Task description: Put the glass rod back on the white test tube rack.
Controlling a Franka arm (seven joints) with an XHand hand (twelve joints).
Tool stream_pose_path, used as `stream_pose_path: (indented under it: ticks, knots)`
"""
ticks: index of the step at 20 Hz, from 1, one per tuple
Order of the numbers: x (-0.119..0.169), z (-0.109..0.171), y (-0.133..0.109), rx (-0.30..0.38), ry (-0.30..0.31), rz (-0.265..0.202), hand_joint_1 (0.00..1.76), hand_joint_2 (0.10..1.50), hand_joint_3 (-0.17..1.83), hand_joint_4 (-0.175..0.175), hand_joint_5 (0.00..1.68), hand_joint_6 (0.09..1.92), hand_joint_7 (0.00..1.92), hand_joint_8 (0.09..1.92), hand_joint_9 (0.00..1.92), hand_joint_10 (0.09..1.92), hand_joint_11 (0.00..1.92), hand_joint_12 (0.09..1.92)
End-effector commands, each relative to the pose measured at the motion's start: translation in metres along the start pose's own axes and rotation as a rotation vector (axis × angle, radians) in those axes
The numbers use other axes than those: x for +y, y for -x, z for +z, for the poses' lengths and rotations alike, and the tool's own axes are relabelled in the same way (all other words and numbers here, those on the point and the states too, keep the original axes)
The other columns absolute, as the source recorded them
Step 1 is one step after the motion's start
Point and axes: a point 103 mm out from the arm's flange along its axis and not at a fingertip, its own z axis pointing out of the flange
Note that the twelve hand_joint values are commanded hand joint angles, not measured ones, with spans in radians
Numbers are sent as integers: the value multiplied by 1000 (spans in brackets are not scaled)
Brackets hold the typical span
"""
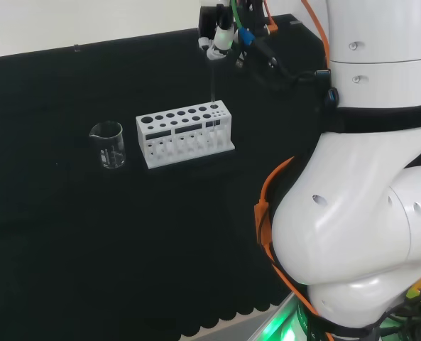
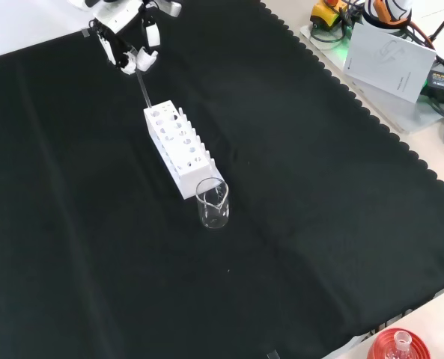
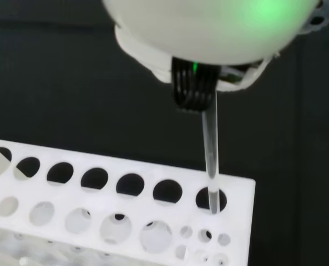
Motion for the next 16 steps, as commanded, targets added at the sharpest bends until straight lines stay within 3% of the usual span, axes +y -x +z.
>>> stream_pose_path:
  ticks: [1, 9, 14, 15, 16]
  knots:
    - [3, 8, -4, -3, -21, -1, 1452, 472, 869, -175, 1226, 681, 1430, 573, 1723, 87, 1618, 480]
    - [8, 16, -7, 3, -32, -3, 1355, 468, 904, -175, 1289, 627, 1567, 371, 1787, 87, 1632, 470]
    - [6, 17, 2, -20, -98, -2, 1329, 534, 813, -175, 1229, 684, 1579, 295, 1786, 87, 1669, 473]
    - [9, 17, -2, -33, -110, 1, 1276, 581, 755, -154, 1233, 691, 1571, 284, 1786, 87, 1692, 480]
    - [10, 13, -2, -39, -130, 2, 1223, 549, 766, -159, 1176, 712, 1560, 275, 1788, 87, 1718, 481]
